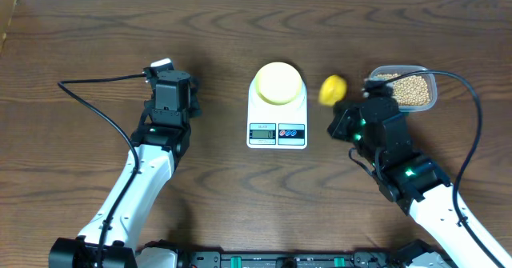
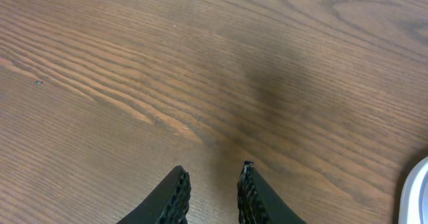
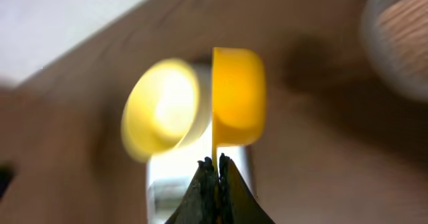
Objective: Scoop item into bowl and weigh 50g on scale
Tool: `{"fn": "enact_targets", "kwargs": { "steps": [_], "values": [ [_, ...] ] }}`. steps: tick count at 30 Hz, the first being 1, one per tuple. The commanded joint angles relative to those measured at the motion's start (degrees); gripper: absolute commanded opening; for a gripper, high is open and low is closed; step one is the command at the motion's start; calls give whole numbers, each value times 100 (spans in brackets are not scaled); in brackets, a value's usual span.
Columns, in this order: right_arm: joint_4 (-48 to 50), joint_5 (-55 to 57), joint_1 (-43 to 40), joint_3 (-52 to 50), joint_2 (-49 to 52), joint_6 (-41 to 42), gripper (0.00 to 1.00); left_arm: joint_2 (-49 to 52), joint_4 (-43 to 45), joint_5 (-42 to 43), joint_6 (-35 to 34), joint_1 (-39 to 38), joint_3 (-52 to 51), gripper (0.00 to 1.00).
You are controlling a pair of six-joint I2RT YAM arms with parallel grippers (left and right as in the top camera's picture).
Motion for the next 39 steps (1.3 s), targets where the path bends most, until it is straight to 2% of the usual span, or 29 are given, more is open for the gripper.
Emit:
{"fn": "enact_targets", "kwargs": {
  "steps": [1,2,4,5,11,13,16,19,22,25,27,32,39],
  "values": [
    [-260,-1611,-28,26,-17,-111,1,9,-24,216,94,17,59,32],
    [-356,-1735,-28,26,-17,-166,1,11,-42,275,92,20,61,42],
    [-579,-1982,-31,26,-48,-326,1,11,-160,286,92,17,59,96],
    [-682,-2072,-31,26,-85,-400,1,11,-273,286,94,20,59,98],
    [-1097,-2229,-31,26,-704,-426,1,11,-1628,435,-44,20,59,98],
    [-1349,-2223,-31,26,-1067,-557,1,11,-1910,787,-164,20,59,98],
    [-1768,-2105,-31,26,-1569,-831,1,-31,-2168,1648,46,20,61,98],
    [-2343,-1659,-31,26,-2052,-844,1,-131,-2188,2640,925,20,63,98],
    [-2874,-1082,-31,26,-2417,-844,1,-339,-2212,3091,1497,20,118,98],
    [-3182,-649,-31,24,-2566,-841,1,-765,-2236,3178,1880,20,223,98],
    [-3185,-612,-31,20,-2555,-841,1,-1043,-2306,3178,1967,20,278,98],
    [-3254,-610,-31,-7,-2549,-844,1,-1987,-2789,3320,2717,20,350,98],
    [-3259,-297,-31,-39,-2549,-844,1,-2271,-3528,3451,3609,20,608,98]
  ]
}}
